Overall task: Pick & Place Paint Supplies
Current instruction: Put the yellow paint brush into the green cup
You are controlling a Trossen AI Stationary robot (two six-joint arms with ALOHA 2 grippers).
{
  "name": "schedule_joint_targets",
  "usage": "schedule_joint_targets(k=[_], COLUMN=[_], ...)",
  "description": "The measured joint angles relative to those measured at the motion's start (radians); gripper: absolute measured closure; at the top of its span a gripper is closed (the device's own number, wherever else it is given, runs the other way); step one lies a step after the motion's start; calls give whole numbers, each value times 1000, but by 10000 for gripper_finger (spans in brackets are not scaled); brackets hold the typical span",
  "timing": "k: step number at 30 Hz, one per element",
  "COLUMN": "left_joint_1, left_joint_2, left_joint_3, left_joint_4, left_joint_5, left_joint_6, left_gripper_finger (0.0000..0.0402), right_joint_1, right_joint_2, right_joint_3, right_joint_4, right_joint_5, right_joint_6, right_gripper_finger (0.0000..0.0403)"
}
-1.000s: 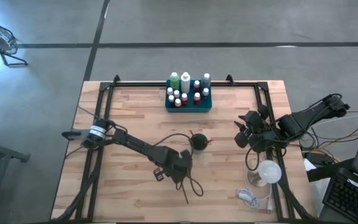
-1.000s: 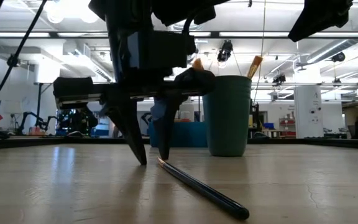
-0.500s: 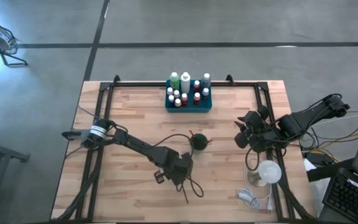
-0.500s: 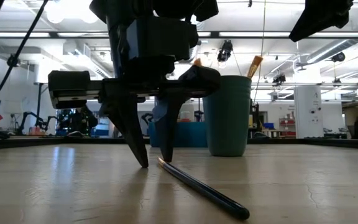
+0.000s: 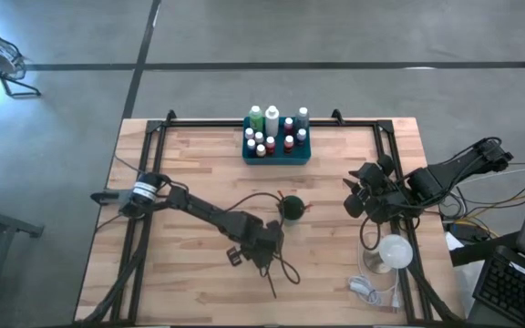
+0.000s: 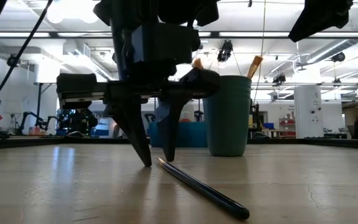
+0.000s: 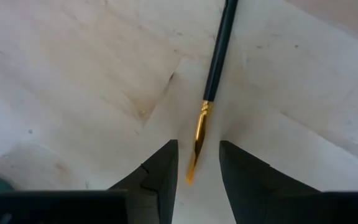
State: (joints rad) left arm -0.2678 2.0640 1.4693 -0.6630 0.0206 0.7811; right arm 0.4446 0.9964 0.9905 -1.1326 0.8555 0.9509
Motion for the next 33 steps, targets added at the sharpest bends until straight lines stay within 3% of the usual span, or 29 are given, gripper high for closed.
schedule_joint_targets(k=[9,22,33], left_joint_1=[11,19,19], left_joint_2=[0,0,0], left_joint_3=[0,-2,-4], left_joint_4=[-26,-28,-9], left_joint_5=[-15,4,24], left_joint_6=[-1,6,-5], left_gripper_finger=[278,281,328], right_joint_1=[0,0,0], right_joint_2=[0,0,0], right_joint_3=[0,0,0], right_joint_4=[5,10,9], right_joint_5=[0,-1,-2], right_joint_6=[0,-4,-8], right_gripper_finger=[265,310,337])
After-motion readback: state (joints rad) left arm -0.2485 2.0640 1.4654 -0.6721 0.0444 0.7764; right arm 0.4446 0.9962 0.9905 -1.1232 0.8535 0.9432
